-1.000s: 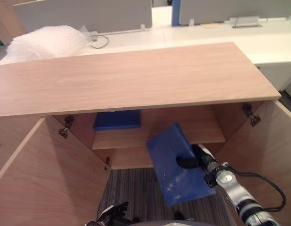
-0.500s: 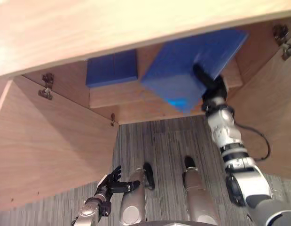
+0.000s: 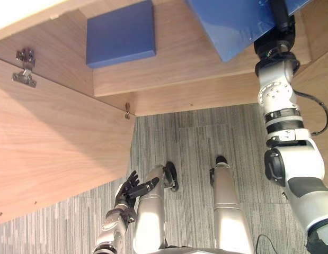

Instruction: Walk over to the cabinet, pick up the folder, carry it to the office cabinet, place the folder inside the office cabinet, then close the office cabinet door

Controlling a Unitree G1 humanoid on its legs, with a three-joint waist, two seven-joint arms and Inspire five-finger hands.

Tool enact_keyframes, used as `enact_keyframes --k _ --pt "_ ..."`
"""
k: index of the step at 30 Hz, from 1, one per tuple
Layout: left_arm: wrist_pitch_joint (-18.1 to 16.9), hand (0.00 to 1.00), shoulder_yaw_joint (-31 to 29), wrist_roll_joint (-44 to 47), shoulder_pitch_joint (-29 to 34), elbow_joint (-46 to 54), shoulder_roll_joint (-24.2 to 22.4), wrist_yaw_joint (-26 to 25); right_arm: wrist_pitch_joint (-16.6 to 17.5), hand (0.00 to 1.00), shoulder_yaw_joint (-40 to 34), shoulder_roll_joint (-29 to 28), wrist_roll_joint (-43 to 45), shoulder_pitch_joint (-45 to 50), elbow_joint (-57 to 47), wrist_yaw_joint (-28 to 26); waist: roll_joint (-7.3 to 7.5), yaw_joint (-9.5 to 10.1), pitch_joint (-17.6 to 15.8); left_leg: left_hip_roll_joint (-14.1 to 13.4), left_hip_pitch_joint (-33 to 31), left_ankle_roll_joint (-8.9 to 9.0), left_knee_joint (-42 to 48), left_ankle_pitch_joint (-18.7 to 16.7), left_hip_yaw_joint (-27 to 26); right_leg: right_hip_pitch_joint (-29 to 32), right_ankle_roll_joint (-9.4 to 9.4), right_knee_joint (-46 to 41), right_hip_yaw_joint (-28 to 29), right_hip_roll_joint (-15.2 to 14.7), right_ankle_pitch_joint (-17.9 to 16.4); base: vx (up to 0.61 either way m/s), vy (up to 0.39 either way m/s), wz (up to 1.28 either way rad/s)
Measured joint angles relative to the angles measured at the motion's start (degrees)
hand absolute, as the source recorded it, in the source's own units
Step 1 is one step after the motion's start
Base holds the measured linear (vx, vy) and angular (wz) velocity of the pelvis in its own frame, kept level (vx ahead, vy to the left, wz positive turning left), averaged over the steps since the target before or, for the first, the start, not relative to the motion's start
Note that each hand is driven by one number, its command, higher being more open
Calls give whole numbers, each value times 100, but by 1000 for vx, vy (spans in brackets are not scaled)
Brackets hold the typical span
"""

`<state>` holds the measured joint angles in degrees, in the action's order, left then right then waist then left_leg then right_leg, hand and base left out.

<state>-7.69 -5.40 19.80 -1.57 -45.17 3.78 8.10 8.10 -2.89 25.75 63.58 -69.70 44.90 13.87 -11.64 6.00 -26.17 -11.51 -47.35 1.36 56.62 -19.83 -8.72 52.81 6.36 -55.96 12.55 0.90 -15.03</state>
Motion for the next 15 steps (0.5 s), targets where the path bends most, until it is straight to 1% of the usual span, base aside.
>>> enact_keyframes --k 2,4,6,7,10,11,15 --pt "4 100 -10 98 0 37 -36 -114 -2 0 34 25 -4 -70 158 103 -8 11 -6 52 -77 -1 42 -2 25 70 14 -73 -12 -55 -42 -32 53 17" --pt "30 100 -10 328 2 52 -94 -232 -8 0 186 105 -3 -128 319 248 -47 24 -29 106 -115 -2 44 -1 74 73 5 -96 -64 -113 -72 -25 58 18" --pt "73 100 -8 538 7 53 -148 -351 -28 0 190 100 104 -254 420 388 -47 57 -29 174 -97 -27 -49 28 71 73 -6 -85 -74 -181 -90 -8 56 15" --pt "87 100 -8 600 19 53 -161 -409 -29 100 187 69 219 -389 466 438 -47 77 -29 195 -91 -33 -102 51 71 74 -15 -66 -86 -202 -98 4 40 13" --pt "122 100 -7 789 21 76 -217 -544 44 100 186 67 589 -655 471 541 -48 147 -28 231 -64 -31 -205 79 79 67 -42 -39 -121 -244 -118 32 31 9" --pt "159 100 -7 853 29 107 -246 -592 121 100 187 62 659 -780 472 557 -49 177 -27 257 -49 -32 -259 95 93 59 -50 -27 -153 -278 -124 40 34 12" --pt "167 100 -15 998 121 112 -290 -783 247 100 187 -17 690 -990 473 645 -58 200 -21 299 38 -22 -383 110 163 -69 -76 64 -293 -368 -138 37 46 11"
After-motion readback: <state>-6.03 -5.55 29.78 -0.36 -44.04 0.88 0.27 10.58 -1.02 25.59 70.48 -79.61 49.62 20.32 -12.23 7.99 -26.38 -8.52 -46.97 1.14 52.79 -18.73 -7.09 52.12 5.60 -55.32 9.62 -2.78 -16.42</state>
